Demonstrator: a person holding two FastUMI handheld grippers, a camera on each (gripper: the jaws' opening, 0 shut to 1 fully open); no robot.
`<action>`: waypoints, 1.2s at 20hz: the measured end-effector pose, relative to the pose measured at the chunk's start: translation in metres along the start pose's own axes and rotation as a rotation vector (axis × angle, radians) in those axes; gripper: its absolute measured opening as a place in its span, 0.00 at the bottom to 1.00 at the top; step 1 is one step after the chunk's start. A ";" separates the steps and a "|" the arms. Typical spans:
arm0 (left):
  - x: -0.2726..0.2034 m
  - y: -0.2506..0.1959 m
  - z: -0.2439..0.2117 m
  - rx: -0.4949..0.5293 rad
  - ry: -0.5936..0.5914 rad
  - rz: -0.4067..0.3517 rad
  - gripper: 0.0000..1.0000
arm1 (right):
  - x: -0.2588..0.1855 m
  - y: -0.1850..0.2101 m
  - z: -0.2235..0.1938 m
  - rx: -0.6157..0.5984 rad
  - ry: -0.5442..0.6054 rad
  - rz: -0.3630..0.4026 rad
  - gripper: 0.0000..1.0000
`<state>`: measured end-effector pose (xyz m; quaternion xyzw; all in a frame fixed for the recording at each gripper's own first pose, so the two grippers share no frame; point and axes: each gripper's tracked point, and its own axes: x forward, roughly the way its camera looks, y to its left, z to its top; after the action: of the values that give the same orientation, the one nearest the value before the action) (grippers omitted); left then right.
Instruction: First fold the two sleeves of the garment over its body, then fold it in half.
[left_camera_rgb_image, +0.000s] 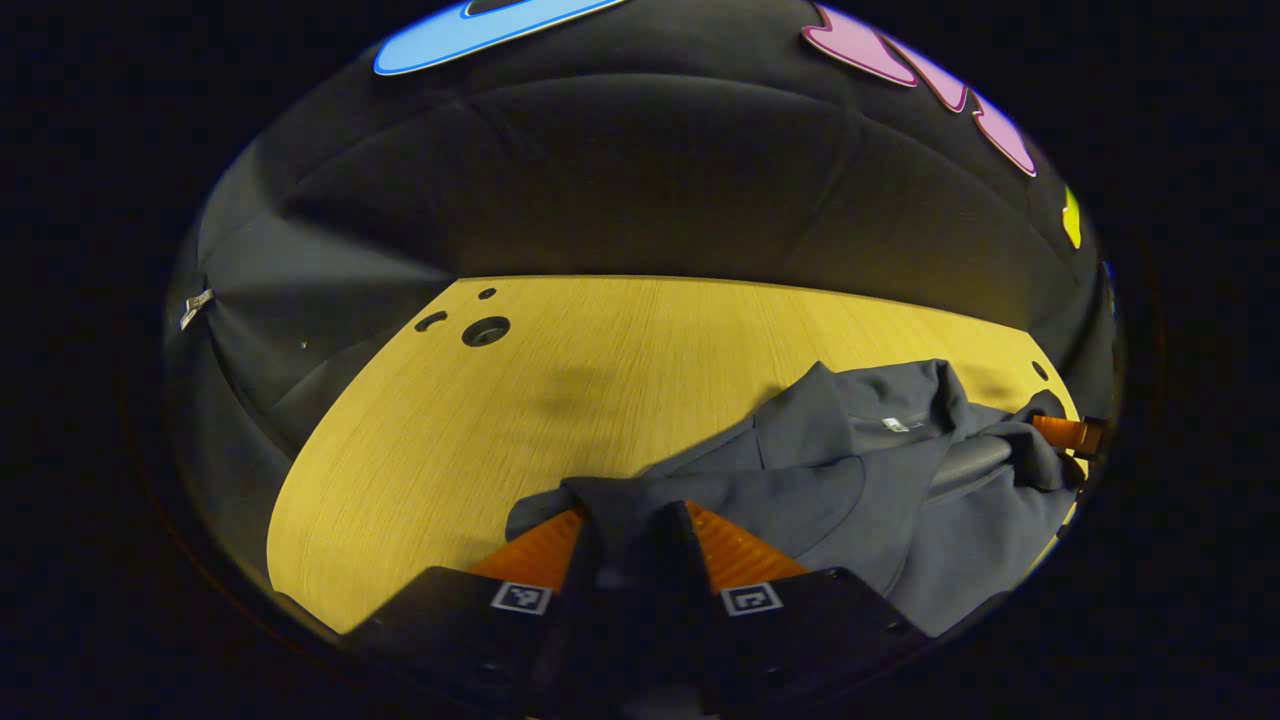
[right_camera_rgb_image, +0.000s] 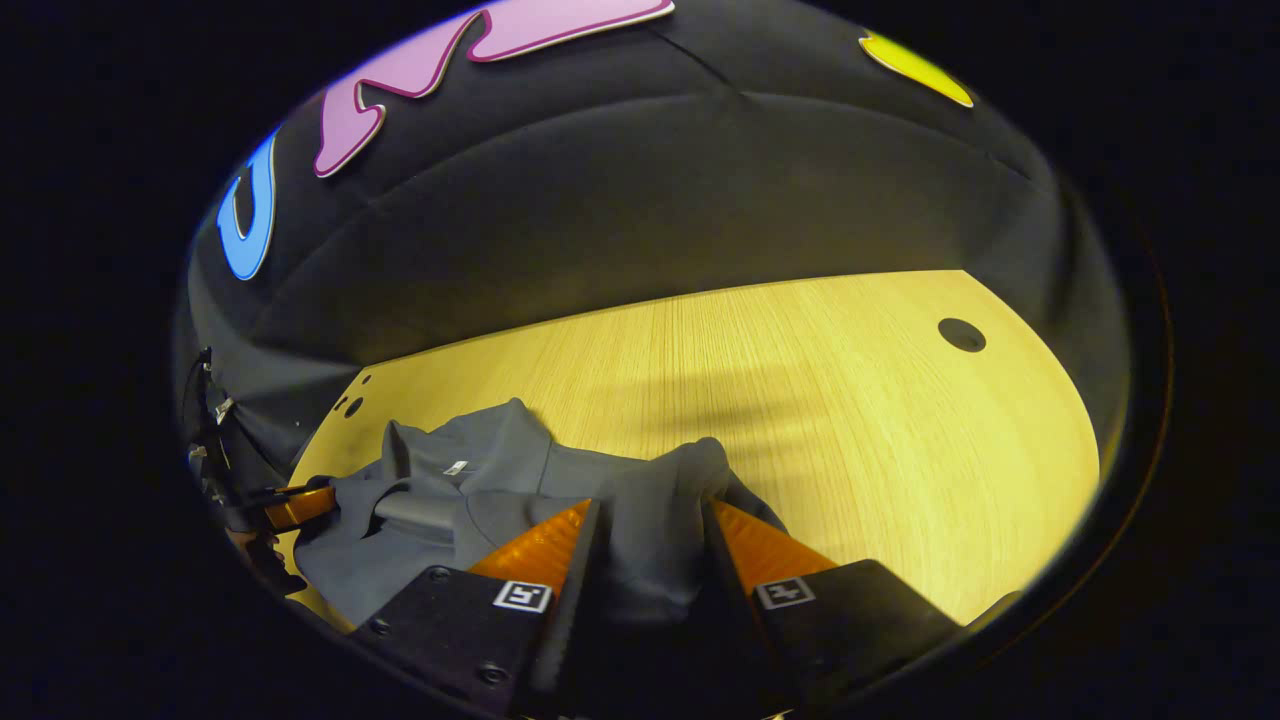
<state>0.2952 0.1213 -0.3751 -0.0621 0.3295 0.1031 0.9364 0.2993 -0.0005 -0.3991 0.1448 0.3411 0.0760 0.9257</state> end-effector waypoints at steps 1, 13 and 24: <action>-0.005 -0.003 0.002 -0.011 -0.007 -0.012 0.54 | -0.006 0.000 0.003 -0.002 -0.005 0.001 0.58; -0.135 -0.030 0.031 0.034 -0.170 -0.157 0.93 | -0.132 0.027 0.029 -0.043 -0.135 0.018 0.98; -0.271 -0.012 -0.008 0.044 -0.214 -0.181 0.88 | -0.254 0.085 0.008 -0.057 -0.244 0.030 0.98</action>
<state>0.0865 0.0666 -0.2100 -0.0597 0.2230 0.0172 0.9728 0.1091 0.0178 -0.2110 0.1319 0.2213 0.0812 0.9628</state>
